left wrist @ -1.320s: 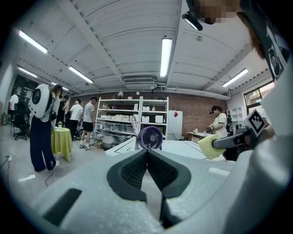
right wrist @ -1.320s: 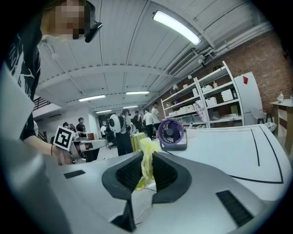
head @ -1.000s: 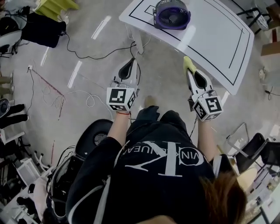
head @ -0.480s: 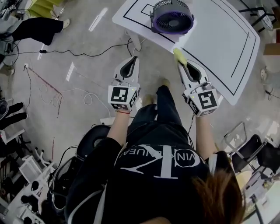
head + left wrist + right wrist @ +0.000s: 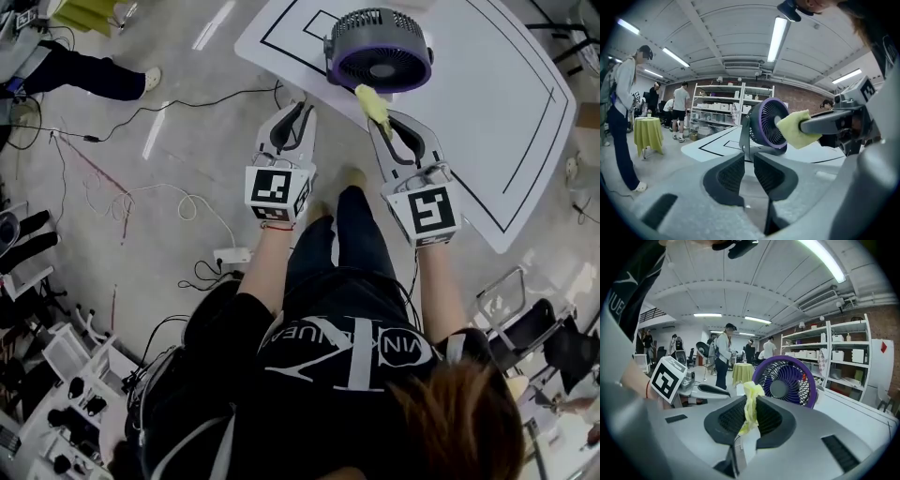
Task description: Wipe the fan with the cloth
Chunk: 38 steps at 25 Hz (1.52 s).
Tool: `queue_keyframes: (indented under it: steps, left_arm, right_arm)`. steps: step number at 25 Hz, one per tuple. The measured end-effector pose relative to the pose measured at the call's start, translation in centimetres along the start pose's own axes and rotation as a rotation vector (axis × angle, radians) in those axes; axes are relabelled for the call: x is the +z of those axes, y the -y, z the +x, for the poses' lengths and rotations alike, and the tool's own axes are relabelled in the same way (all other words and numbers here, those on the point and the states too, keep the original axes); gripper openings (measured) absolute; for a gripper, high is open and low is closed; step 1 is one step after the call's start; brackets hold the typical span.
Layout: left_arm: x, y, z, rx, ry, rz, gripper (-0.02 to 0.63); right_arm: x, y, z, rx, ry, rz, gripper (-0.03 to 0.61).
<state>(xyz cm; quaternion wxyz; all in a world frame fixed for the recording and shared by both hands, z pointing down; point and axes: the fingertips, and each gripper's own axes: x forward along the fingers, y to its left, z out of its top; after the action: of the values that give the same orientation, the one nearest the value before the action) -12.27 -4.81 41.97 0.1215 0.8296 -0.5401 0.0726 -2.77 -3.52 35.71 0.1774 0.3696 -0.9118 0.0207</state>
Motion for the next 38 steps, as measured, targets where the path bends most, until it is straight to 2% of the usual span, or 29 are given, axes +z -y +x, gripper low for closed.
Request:
queue_keyframes:
  steps: [2,7,12,15,19,22,27,31,38]
  left_arm:
    - [0.2,-0.3,1.2,0.002,-0.005,0.024,0.066]
    - [0.4,-0.5,4.1,-0.018,-0.029,0.110,0.094]
    - [0.4,0.1,6.3,-0.026,-0.043,0.148,0.130]
    - [0.5,0.5,7.4,-0.030,-0.042,0.168,0.127]
    - [0.7,0.1,8.2,-0.006,-0.044,0.176,0.062]
    - [0.7,-0.1,8.2,-0.001,-0.033,0.148,0.054]
    - [0.8,0.0,8.1,0.005,-0.022,0.128,0.050]
    - [0.5,0.0,8.2,0.012,-0.023,0.125,0.048]
    - [0.4,-0.2,8.2,0.016,-0.024,0.124,0.046]
  right_arm:
    - [0.2,-0.2,0.9,0.014,-0.021,-0.037,0.043]
    - [1.0,0.2,3.1,0.002,-0.034,-0.045,0.043]
    - [1.5,0.7,4.3,0.007,-0.039,-0.028,0.043]
    - [1.8,0.9,4.7,0.004,-0.033,-0.068,0.043]
    - [2.4,1.0,4.8,0.003,-0.048,-0.212,0.043]
    - [3.3,1.5,4.5,-0.040,-0.039,-0.311,0.043]
    - [5.2,3.3,3.6,-0.162,0.013,-0.526,0.043]
    - [5.1,4.4,3.1,-0.259,0.012,-0.700,0.043]
    - [4.5,7.2,1.8,-0.436,-0.052,-0.836,0.041]
